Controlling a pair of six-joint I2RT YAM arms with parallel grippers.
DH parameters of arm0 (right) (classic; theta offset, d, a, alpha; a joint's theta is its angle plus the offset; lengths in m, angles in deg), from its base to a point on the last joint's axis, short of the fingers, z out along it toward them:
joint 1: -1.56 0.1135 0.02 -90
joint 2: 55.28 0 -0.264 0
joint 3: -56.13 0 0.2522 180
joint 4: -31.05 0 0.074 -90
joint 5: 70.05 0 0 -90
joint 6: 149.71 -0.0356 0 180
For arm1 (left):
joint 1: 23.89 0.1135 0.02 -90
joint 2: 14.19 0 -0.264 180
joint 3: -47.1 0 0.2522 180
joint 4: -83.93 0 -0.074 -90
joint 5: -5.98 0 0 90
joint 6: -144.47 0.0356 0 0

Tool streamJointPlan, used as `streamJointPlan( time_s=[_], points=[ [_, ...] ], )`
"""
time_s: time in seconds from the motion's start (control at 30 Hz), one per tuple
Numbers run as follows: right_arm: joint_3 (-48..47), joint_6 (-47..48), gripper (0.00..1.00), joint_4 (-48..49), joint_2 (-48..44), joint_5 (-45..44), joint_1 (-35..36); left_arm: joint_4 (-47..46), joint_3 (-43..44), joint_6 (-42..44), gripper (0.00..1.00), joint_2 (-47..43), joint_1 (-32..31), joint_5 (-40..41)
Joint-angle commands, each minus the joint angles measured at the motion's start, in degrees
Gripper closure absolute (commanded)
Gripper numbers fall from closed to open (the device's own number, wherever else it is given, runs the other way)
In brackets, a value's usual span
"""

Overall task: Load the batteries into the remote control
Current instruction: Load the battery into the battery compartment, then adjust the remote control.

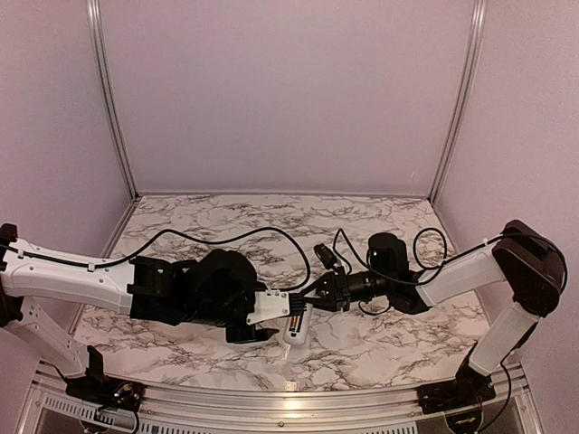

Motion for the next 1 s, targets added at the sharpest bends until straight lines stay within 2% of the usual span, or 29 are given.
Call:
streamJointPlan(
  time_s=[0.0, 0.07, 0.2, 0.33, 0.4, 0.57, 0.77, 0.97],
  points=[
    [-1.68, 2.44, 1.0, -0.96, -2.63, -0.13, -0.39, -12.23, -5.36, -7.73, 0.19, -6.37, 0.39, 3.42],
    [-1.72, 3.04, 1.0, -0.71, -3.55, -0.52, -0.53, -16.41, -7.29, -14.3, 0.02, -8.71, 1.15, 4.8],
    [-2.14, 5.44, 1.0, -1.69, -5.93, -1.87, -1.04, -19.02, -7.81, -31.7, 0.01, -10.18, 2.83, 6.6],
    [-2.75, 8.41, 1.0, -2.93, -8.44, -3.23, -1.12, -19.99, -5.39, -38.61, 0.01, -8.02, 4.76, -5.37],
    [-3.02, 9.67, 1.0, -3.44, -9.76, -3.65, -1.09, -22.85, -5.28, -41.24, 0.05, -7.18, 5.55, -10.89],
    [-3.41, 11.8, 1.0, -4.28, -12.6, -4.05, -1.09, -25.99, -4.85, -46.96, 0.21, -5.45, 8.16, -16.05],
    [-3.75, 12.69, 1.0, -4.14, -14.82, -3.56, -1.08, -26.43, -4.21, -48.93, 0.38, -3.05, 9.93, -19.88],
    [-4.34, 13.78, 1.0, -5.67, -15.55, -3.8, -1.1, -27.26, -3.92, -49.12, 0.41, -1.55, 9.95, -22.07]
  ],
)
